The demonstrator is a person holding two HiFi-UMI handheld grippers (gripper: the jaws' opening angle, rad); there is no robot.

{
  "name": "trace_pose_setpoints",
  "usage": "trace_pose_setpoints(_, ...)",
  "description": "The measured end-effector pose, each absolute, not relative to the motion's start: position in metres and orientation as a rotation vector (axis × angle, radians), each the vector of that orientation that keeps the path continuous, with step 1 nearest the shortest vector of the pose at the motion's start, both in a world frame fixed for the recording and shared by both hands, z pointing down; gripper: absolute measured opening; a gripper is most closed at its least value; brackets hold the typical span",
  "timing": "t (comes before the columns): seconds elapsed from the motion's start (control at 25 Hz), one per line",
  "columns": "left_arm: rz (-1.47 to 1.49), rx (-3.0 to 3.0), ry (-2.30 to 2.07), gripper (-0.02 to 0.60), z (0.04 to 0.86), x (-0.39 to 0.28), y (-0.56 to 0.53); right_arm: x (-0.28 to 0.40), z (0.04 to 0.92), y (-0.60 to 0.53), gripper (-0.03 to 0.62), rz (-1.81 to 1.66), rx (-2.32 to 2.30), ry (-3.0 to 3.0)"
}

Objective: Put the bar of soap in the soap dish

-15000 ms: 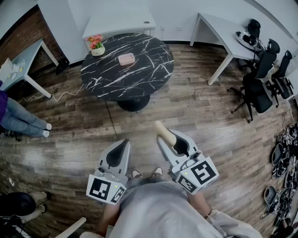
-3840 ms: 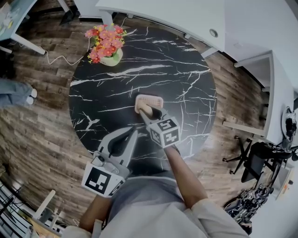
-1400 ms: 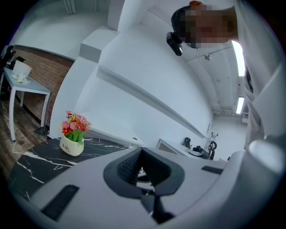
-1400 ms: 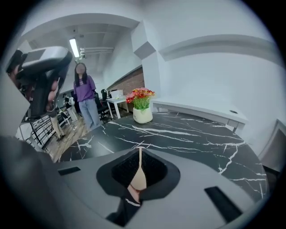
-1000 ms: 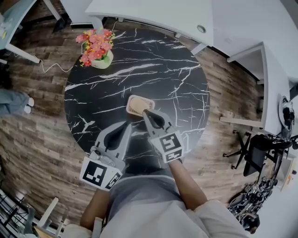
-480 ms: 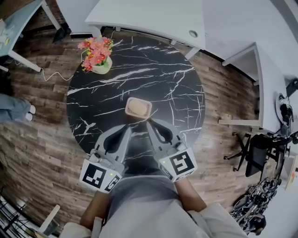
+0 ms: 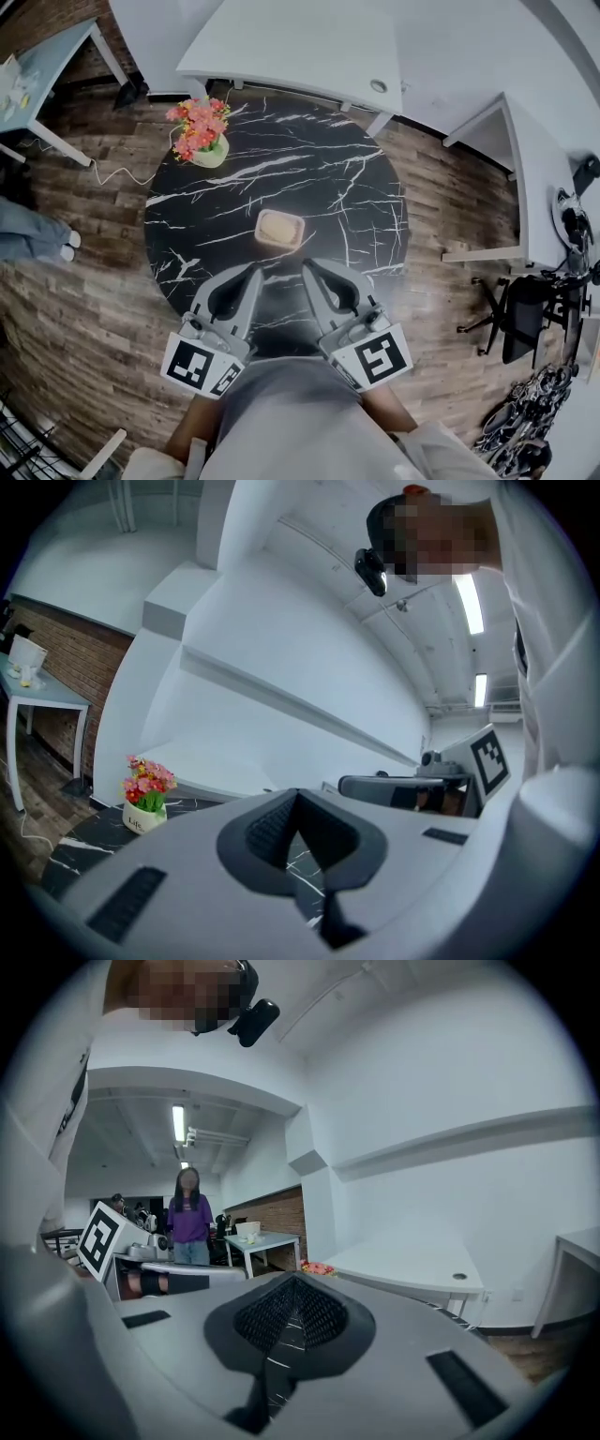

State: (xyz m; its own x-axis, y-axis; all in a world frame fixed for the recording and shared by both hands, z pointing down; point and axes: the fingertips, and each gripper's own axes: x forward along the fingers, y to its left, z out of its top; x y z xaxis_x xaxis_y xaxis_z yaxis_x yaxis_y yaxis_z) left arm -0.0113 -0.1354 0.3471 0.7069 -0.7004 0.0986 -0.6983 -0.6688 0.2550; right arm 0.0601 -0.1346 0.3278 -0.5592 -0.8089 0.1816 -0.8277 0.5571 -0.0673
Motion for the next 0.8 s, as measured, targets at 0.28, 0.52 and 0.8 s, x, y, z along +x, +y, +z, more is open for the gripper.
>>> trace_pose_setpoints(0.28, -0.029, 2.654, -1.119, 0.003, 0.336, -0.012, -0.129, 0.066, 0.316, -0.129, 0.012, 0.214, 1.434, -2.671)
trace_pose_setpoints(0.52, -0.035, 2.668, -1.109, 0.003, 0.331, -0.009, -0.129, 0.069, 0.317, -0.128, 0.012, 0.222, 1.445, -2.658)
trace_pose_setpoints(0.8, -0.014, 2.662, -1.103, 0.003, 0.334, -0.013, -0.124, 0.065, 0.323, -0.122, 0.012, 0.261, 1.433, -2.640)
